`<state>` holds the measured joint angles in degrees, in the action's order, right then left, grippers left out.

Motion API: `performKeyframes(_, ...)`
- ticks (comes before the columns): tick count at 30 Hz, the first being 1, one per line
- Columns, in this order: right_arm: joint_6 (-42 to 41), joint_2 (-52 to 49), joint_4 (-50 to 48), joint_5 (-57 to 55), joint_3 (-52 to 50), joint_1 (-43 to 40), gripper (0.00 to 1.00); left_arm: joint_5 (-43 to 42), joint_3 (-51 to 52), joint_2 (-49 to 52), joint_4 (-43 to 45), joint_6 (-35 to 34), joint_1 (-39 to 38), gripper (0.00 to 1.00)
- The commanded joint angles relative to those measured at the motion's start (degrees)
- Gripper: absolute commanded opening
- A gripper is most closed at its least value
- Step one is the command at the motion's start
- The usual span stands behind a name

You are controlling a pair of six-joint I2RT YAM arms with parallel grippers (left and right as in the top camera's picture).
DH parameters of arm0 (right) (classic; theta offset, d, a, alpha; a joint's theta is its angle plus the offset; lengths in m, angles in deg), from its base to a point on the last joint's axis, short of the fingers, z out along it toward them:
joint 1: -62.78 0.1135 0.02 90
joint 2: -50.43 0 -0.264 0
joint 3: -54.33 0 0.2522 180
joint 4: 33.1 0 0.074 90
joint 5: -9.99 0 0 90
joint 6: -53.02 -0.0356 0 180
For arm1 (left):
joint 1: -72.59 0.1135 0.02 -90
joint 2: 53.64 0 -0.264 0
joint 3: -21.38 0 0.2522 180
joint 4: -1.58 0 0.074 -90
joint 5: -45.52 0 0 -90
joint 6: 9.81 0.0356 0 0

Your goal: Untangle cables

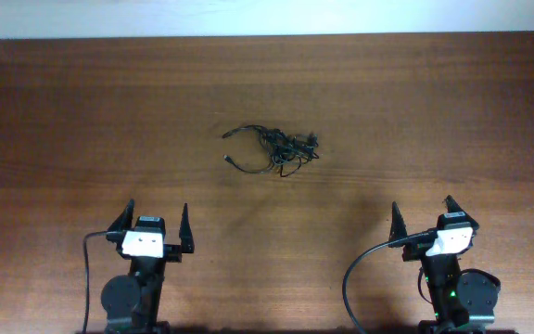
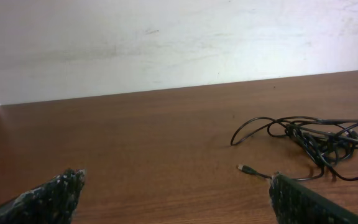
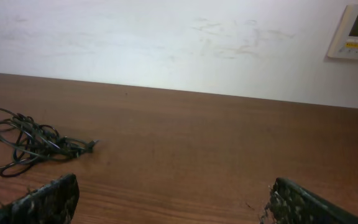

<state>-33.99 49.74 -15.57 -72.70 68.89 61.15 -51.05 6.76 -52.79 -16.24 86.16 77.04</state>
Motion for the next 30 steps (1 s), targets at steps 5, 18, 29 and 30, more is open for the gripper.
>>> performKeyframes(5,-0.4,0.5,0.0,-0.3,-0.5,-0.3,0.99,0.8,0.3,-0.5,-0.1,0.3,-0.3,0.99)
performKeyframes(18,-0.4,0.5,0.0,-0.3,-0.5,-0.3,0.99,1.9,0.3,-0.5,-0.1,0.3,-0.3,0.99)
performKeyframes(29,-0.4,0.5,0.0,-0.3,-0.5,-0.3,0.99,1.8,0.3,-0.5,1.9,0.2,-0.3,0.99)
performKeyframes(30,-0.4,0.5,0.0,-0.3,-0.5,-0.3,0.99,1.2,0.3,-0.5,2.9,-0.1,-0.3,0.99)
